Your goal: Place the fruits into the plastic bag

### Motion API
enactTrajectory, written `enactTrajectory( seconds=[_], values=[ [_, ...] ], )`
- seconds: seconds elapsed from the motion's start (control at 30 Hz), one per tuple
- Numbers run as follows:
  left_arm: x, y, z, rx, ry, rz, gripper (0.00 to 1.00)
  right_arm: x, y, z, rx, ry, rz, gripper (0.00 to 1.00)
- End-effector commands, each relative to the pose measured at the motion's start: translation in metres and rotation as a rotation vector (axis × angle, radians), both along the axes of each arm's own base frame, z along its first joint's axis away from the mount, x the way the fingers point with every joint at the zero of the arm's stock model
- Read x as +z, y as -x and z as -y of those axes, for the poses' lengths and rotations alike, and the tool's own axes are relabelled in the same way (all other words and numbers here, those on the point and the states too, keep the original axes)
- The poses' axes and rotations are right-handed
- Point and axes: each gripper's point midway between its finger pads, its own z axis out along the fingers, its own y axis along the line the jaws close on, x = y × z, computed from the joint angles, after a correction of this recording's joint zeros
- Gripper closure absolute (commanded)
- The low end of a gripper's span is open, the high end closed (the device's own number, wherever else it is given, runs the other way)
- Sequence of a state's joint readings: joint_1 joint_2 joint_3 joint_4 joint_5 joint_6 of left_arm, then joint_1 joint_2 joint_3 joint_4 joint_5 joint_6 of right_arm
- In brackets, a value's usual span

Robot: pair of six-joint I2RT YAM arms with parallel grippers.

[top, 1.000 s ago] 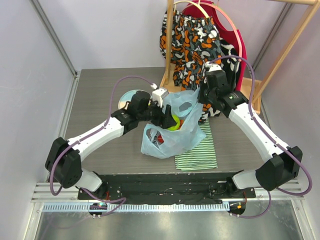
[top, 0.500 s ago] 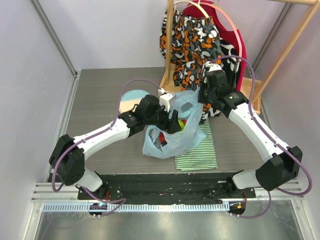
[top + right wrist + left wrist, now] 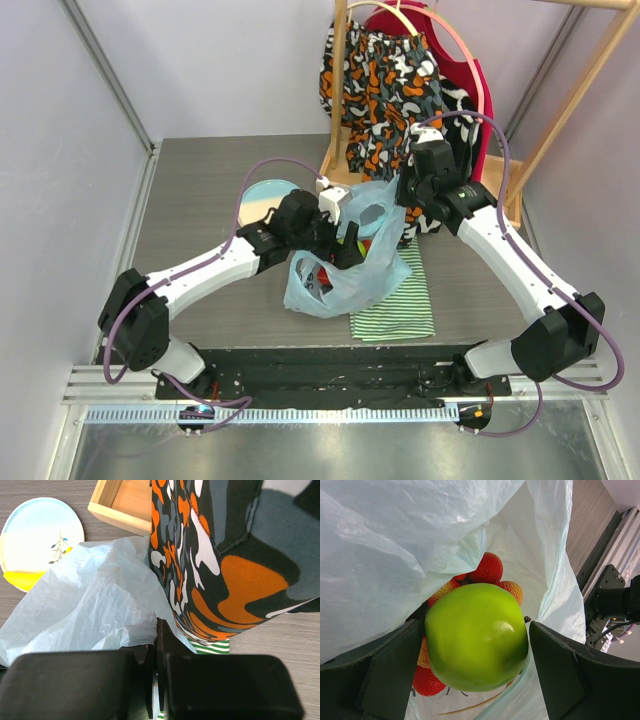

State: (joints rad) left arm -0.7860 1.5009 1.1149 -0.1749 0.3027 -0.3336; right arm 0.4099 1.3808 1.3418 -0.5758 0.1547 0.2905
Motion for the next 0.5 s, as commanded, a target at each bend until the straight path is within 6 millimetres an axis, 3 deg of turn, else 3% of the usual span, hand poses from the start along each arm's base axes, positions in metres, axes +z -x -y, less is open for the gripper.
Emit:
enactTrajectory(
  seconds=[0.0,0.17,0.47],
  values=[
    [0.027,-0.004,0.007,-0.013,0.047,0.053,0.08,0.014,-0.004,0.001,-0.008,-0.023,0.052,0.99],
    [0.035,0.0,0.009,-0.035,0.074,0.064,0.02,0.014,-0.004,0.001,-0.009,-0.023,0.052,0.99],
    [0.063,0.004,0.012,-0.068,0.138,0.12,0.0,0.014,-0.004,0.001,-0.01,-0.023,0.051,0.99]
  ],
)
